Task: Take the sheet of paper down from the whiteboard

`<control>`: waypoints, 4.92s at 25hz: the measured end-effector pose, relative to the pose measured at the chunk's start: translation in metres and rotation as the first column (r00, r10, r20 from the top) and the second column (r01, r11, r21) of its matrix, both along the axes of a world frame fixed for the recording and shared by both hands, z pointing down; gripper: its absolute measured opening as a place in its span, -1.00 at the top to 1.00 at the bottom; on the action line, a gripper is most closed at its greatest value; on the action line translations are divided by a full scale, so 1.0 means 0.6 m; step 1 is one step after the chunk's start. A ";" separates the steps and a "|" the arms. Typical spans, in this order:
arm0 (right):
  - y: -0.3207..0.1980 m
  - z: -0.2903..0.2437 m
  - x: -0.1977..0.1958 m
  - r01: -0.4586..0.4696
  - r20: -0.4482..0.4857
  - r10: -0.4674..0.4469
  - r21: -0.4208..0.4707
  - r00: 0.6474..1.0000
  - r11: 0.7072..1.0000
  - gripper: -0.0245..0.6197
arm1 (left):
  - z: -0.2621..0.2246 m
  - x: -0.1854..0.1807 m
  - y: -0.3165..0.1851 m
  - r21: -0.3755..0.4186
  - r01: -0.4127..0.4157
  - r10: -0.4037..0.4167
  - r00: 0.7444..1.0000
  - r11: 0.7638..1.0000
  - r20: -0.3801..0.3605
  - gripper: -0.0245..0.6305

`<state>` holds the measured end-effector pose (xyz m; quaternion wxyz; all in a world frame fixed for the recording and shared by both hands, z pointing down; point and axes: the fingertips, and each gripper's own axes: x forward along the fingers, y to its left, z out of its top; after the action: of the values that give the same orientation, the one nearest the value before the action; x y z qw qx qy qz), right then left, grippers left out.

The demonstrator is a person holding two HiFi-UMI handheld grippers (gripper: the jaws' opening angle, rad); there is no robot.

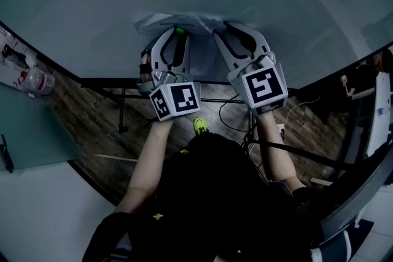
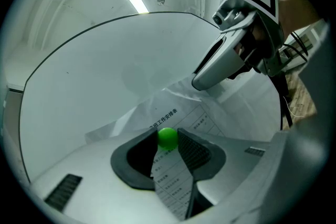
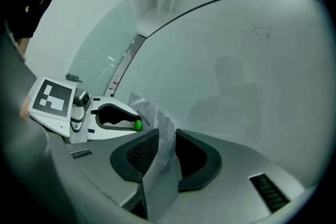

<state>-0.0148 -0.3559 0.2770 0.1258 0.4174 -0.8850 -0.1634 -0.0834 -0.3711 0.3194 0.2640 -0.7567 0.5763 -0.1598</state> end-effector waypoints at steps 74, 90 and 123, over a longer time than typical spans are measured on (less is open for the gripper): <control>0.087 0.010 0.001 -0.018 0.022 0.019 -0.015 1.000 1.000 0.87 | 0.017 -0.034 0.108 -0.024 -0.023 0.023 0.999 0.999 0.034 0.53; 0.144 0.023 0.013 -0.007 0.026 0.009 -0.081 1.000 0.997 0.87 | 0.034 -0.007 0.158 -0.068 -0.065 0.066 0.998 0.996 0.011 0.53; 0.306 0.058 0.130 0.171 0.117 -0.156 -0.133 0.981 0.976 0.87 | 0.052 0.118 0.324 -0.094 0.060 -0.055 0.997 0.994 0.053 0.53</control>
<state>0.0631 -0.1724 0.3118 0.0942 0.3410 -0.9313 -0.0871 -0.0127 -0.1768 0.3509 0.2374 -0.7474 0.5826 -0.2136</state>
